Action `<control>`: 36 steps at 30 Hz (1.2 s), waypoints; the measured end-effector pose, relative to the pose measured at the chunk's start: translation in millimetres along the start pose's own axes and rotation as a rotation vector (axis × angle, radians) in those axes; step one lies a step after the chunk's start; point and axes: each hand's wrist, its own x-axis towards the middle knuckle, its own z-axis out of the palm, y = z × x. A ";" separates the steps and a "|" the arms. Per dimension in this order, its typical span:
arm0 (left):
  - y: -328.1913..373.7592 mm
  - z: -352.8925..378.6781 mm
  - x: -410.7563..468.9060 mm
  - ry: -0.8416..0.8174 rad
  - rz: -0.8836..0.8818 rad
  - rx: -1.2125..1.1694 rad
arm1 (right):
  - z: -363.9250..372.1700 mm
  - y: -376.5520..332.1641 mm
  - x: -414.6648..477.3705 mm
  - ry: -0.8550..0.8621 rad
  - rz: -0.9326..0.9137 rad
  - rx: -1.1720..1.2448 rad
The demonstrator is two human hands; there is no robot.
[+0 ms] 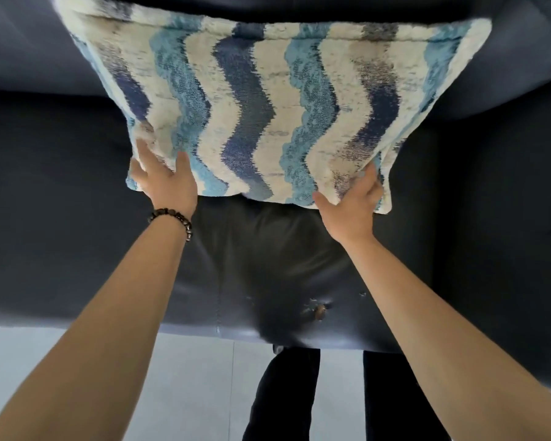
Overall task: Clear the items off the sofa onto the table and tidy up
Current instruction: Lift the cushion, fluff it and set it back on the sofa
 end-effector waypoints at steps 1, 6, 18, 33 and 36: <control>-2.9 5.9 -5.1 0.012 -0.154 -0.100 | 4.7 4.7 -0.7 0.018 0.076 0.079; -19.5 32.6 1.9 -0.310 -0.641 -0.791 | 8.1 10.9 17.0 -0.061 0.512 0.634; -9.7 52.2 -3.7 -0.663 -0.630 -1.064 | -29.7 -94.8 65.5 0.396 -0.828 -0.764; 34.3 47.2 8.6 -0.207 -0.613 -0.950 | -30.7 -93.5 39.3 0.500 -1.192 -0.482; 29.2 44.3 30.3 -0.267 -0.544 -0.930 | -24.0 -51.5 24.7 -0.278 -1.017 -0.594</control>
